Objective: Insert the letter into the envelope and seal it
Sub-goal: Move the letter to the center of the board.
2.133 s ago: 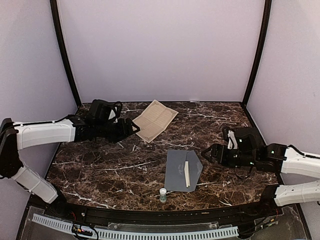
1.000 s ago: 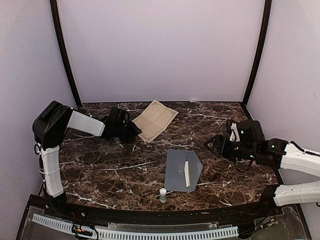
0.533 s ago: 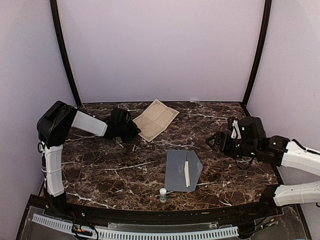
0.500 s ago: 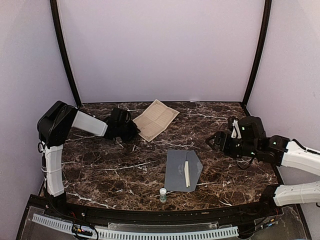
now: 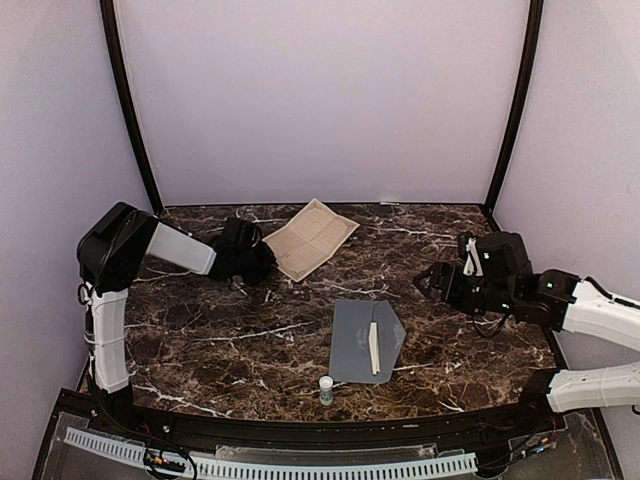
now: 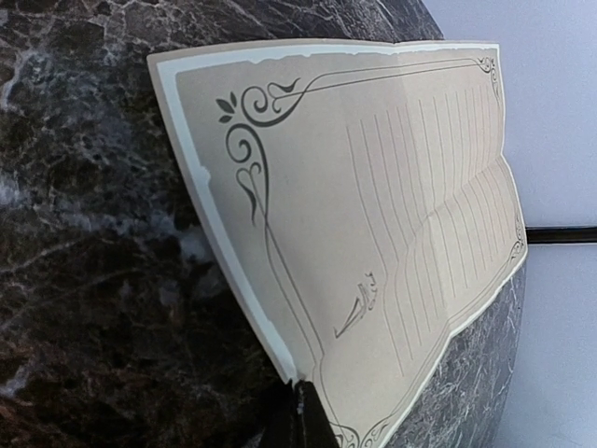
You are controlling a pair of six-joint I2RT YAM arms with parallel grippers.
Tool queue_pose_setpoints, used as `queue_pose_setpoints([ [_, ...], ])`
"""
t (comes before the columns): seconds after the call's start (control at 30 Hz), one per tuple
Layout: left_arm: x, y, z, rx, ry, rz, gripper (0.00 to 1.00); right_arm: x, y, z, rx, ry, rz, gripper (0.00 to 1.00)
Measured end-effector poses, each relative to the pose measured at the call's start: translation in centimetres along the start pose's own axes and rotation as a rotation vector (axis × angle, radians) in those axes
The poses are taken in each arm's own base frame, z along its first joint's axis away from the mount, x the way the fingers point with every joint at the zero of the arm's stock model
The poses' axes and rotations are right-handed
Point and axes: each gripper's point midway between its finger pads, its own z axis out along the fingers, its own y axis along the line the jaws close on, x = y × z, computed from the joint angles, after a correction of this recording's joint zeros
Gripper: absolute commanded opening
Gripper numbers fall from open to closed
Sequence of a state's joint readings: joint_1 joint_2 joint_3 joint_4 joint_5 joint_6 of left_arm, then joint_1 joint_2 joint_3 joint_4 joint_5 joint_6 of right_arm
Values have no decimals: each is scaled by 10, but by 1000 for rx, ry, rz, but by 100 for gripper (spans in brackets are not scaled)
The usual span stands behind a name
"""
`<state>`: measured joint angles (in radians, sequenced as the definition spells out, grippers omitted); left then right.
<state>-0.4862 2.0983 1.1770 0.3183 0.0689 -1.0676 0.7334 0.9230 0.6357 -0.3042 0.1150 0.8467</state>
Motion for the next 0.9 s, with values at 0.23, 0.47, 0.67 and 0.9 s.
queue_pose_setpoints([
  [0.23,17,14,-25,18,32,13,0,0,-1,4,13,7,-2,85],
  [0.47,34,13,-85,72,78,59,0,6,-4,13,29,33,-12,83],
  [0.67,55,11,-127,128,153,151,0,9,-3,16,22,49,-15,82],
  [0.9,81,9,-184,197,257,250,0,9,4,16,-10,56,-15,81],
])
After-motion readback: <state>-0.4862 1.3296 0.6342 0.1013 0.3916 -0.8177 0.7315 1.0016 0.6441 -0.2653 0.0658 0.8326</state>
